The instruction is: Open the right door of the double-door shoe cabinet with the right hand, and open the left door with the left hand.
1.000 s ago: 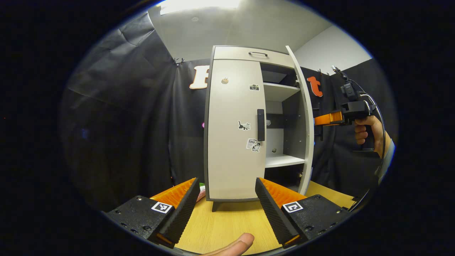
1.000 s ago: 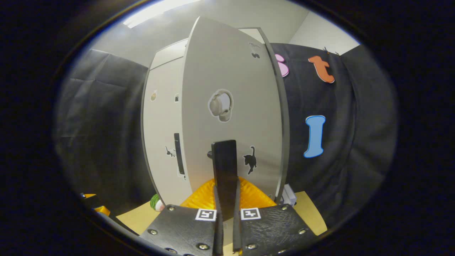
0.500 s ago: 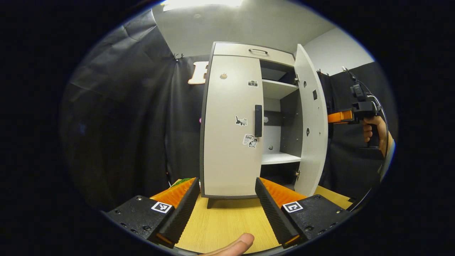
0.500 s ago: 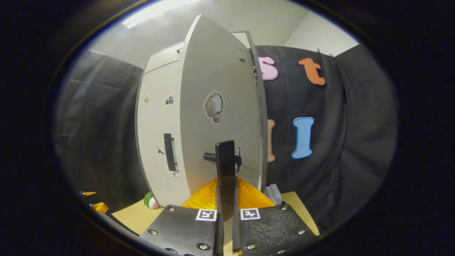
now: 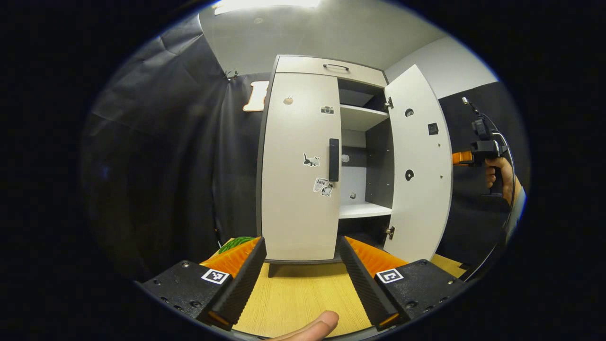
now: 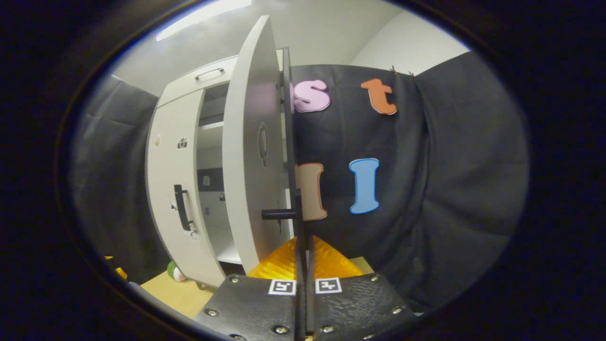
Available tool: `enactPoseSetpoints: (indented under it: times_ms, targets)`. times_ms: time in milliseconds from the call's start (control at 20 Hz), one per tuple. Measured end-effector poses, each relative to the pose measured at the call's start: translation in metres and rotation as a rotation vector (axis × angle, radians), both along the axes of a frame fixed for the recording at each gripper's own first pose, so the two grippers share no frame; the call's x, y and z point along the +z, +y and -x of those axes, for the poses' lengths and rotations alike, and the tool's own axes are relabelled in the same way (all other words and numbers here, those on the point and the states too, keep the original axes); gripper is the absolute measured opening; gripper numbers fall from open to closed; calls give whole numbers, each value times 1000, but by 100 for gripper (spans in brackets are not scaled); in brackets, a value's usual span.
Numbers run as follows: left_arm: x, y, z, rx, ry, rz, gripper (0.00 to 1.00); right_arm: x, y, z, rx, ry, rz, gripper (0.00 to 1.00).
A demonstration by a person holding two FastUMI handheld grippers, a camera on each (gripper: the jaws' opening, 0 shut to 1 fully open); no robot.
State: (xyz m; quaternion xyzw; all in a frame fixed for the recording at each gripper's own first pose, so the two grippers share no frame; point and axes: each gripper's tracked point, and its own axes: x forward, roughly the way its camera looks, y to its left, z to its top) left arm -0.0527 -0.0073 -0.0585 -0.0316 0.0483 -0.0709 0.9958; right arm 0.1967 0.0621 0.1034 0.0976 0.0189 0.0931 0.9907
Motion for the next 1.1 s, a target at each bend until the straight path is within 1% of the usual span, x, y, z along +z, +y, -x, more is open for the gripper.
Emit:
enactPoseSetpoints:
  times_ms: [50, 100, 150, 250, 300, 350, 400, 450, 500, 550, 600, 700, 750, 800, 850, 1050, 1100]
  targets:
    - [-1, -1, -1, -2, 8, 3, 97, 0, 5, 0, 15, 7, -30, 1]
    - [-3, -2, -1, -2, 15, 4, 97, 2, 11, 4, 39, -4, -38, 3]
    - [-3, 0, -2, 6, 22, -3, 97, 3, 7, 2, 42, -19, -19, 7]
    - [-1, 6, -4, 20, 20, -12, 97, 4, -1, 0, 23, -60, 38, 8]
    - [-1, 7, -5, 27, 18, -14, 97, 6, -10, 2, -6, -79, 67, 8]
    - [1, 10, -5, 38, 17, -18, 97, 7, -19, 0, -30, -99, 82, 24]
    - [2, 12, -7, 46, 14, -20, 97, 10, -26, 3, -59, -112, 77, 31]
    - [4, 13, -8, 47, 10, -21, 97, 9, -23, 6, -69, -116, 65, 38]
    - [5, 13, -10, 49, 7, -21, 97, 11, -21, 15, -72, -126, 43, 41]
    - [7, 13, -12, 50, 5, -20, 96, 13, -17, 22, -69, -144, 23, 55]
    - [9, 12, -14, 50, 3, -21, 96, 11, -18, 27, -84, -153, 9, 63]
    - [16, 11, -24, 48, -4, -17, 97, 7, -14, 58, -95, -177, 9, 83]
    - [21, 10, -29, 50, -10, -12, 97, 3, -11, 72, -108, -185, 13, 89]
    - [29, 7, -36, 49, -24, -12, 97, -3, -6, 82, -118, -181, 23, 92]
    - [35, 5, -43, 47, -37, -5, 97, -9, 1, 93, -121, -183, 37, 97]
    - [52, -7, -70, 37, -52, 15, 96, -25, 26, 132, -130, -198, 28, 98]
    - [57, -9, -78, 38, -60, 16, 96, -32, 30, 140, -137, -184, 31, 93]
